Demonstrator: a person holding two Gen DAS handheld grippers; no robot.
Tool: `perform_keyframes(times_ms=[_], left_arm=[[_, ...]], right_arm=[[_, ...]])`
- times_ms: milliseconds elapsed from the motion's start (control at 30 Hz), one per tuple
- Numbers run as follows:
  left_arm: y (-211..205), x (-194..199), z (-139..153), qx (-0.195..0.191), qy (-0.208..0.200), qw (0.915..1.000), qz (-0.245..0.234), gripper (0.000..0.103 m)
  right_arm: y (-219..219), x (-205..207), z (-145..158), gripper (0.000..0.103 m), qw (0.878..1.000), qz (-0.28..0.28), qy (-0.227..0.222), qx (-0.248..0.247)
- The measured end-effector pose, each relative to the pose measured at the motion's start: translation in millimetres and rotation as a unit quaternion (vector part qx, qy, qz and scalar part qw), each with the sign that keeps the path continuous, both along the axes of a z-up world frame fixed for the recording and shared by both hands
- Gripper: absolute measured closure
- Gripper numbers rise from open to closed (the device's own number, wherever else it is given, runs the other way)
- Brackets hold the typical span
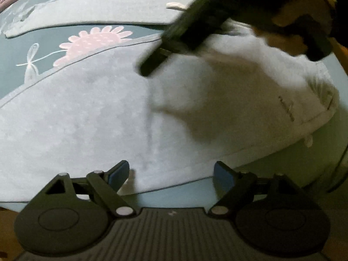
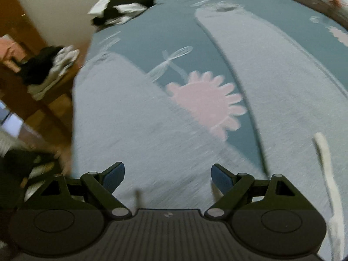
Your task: Fold clothes
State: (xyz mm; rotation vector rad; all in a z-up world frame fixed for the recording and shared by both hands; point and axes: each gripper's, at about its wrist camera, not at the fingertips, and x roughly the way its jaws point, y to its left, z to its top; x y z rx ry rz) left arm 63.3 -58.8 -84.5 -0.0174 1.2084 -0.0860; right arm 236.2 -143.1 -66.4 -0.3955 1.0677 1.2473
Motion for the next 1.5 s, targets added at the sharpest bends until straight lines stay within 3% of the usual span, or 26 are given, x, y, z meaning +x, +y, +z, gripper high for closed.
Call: perform_keyframes(times_ms=[100,267,333,533,700,800,967,1067,1167,1367,1500], left_arm=[[18.4,-7.5,2.5,0.019,0.003,0.9998,0.003,0.018],[52.4,-2.5,7.8,0.035,-0.003,0.9982,0.05,0.018],[61.7,0.9,12.3,0.033,-0.013,0.9978,0.056,0.018],[87.8,23.5,35.3,-0.003,-0.056,0.9959,0.071,0.018],[87.3,56.9,33.5,-0.034,-0.08,0.9956,0.035,0.018],[74.4,69.5,26.8,-0.031,-0.077,0.9966,-0.004,0.018],[54.1,81.3,16.4,-0.031,-0.067,0.9954,-0.06,0.018],[43.7,84.0,4.5,-0.025,-0.054,0.9947,-0.084,0.018],[40.7,86.9,-15.2,-0.021,-0.008,0.997,-0.074,0.018],[31.2,85.8,-3.4,-0.001,-0.017,0.9964,-0.084,0.018],[14.9,96.2,13.4,0.01,-0.041,0.9948,-0.093,0.018]], right_arm=[[-4.0,-12.7,4.9,0.016,1.0,0.011,0.004,-0.005],[-6.7,-21.1,4.5,0.013,1.0,-0.006,-0.001,-0.02],[-7.4,-23.2,3.5,0.004,1.0,-0.017,-0.004,-0.026],[-9.6,-29.7,0.8,0.009,0.998,-0.048,-0.014,-0.046],[-11.8,-35.2,-1.8,0.009,0.995,-0.073,-0.021,-0.062],[-21.9,-41.3,-9.3,0.009,0.992,-0.091,-0.006,-0.082],[-43.9,-50.0,6.9,0.009,0.989,-0.115,-0.045,-0.081],[-60.3,-44.5,-2.1,0.009,0.986,-0.133,-0.043,-0.095],[-64.7,-40.9,-13.3,0.008,0.986,-0.138,-0.029,-0.093],[-84.5,-39.6,8.7,0.008,0.984,-0.162,-0.028,-0.069],[-116.9,-23.7,26.7,0.009,0.979,-0.183,-0.05,-0.079]])
